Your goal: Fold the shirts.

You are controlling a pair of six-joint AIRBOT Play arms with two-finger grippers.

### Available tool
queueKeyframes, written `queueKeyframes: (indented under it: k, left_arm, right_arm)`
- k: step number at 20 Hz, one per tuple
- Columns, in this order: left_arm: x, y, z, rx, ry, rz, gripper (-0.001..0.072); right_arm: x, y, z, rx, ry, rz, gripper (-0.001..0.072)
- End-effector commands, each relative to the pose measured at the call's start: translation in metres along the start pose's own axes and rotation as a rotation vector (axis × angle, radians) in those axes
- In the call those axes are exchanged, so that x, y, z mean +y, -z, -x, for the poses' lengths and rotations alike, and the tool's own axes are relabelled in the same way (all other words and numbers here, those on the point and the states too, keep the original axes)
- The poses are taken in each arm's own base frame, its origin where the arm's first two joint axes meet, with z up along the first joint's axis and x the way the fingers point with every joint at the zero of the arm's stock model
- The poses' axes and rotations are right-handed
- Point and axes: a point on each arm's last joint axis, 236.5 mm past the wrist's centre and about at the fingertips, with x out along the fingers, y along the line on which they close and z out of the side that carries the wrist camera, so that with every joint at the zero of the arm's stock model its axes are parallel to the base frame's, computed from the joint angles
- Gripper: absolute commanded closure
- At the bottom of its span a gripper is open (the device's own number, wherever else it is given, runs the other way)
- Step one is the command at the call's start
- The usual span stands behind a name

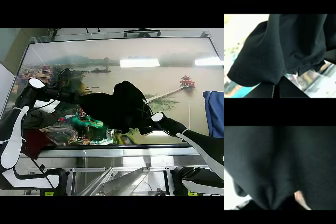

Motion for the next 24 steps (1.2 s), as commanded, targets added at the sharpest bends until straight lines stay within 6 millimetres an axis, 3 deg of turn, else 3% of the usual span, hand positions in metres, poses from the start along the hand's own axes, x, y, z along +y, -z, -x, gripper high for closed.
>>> queueKeyframes:
  k: [1, 4, 6, 8, 10, 12, 13, 15, 17, 18, 20, 22, 24]
  left_arm:
    - [0.000, -0.001, 0.001, -0.003, 0.000, 0.000, 0.0689]
    - [-0.002, -0.008, 0.026, -0.058, -0.018, 0.026, 0.0690]
    - [-0.007, -0.016, 0.067, -0.149, -0.051, 0.032, 0.0690]
    - [-0.026, -0.025, 0.122, -0.273, -0.079, -0.004, 0.0689]
    - [-0.074, -0.035, 0.186, -0.432, -0.047, -0.077, 0.0688]
    - [-0.147, -0.039, 0.252, -0.616, -0.002, -0.228, 0.0687]
    - [-0.185, -0.036, 0.281, -0.701, 0.004, -0.326, 0.0687]
    - [-0.251, -0.020, 0.335, -0.861, -0.079, -0.491, 0.0687]
    - [-0.290, -0.003, 0.369, -0.958, -0.199, -0.597, 0.0687]
    - [-0.296, 0.002, 0.381, -0.985, -0.283, -0.621, 0.0686]
    - [-0.278, 0.004, 0.395, -0.984, -0.425, -0.555, 0.0686]
    - [-0.250, -0.002, 0.376, -0.904, -0.375, -0.486, 0.0686]
    - [-0.222, -0.012, 0.329, -0.757, -0.216, -0.447, 0.0686]
  right_arm:
    - [0.025, -0.001, 0.009, 0.026, -0.052, 0.039, 0.0690]
    - [0.054, -0.001, 0.053, 0.045, -0.143, 0.102, 0.0690]
    - [0.077, -0.006, 0.109, 0.029, -0.235, 0.138, 0.0690]
    - [0.101, -0.020, 0.192, -0.060, -0.333, 0.204, 0.0690]
    - [0.128, -0.032, 0.283, -0.229, -0.393, 0.305, 0.0691]
    - [0.171, -0.029, 0.371, -0.447, -0.451, 0.452, 0.0690]
    - [0.196, -0.020, 0.410, -0.555, -0.478, 0.545, 0.0690]
    - [0.233, -0.003, 0.463, -0.734, -0.455, 0.689, 0.0691]
    - [0.251, 0.005, 0.489, -0.839, -0.374, 0.771, 0.0690]
    - [0.260, 0.009, 0.497, -0.867, -0.356, 0.802, 0.0691]
    - [0.260, 0.002, 0.504, -0.903, -0.335, 0.799, 0.0691]
    - [0.230, -0.025, 0.494, -0.871, -0.271, 0.722, 0.0690]
    - [0.196, -0.052, 0.473, -0.809, -0.297, 0.604, 0.0690]
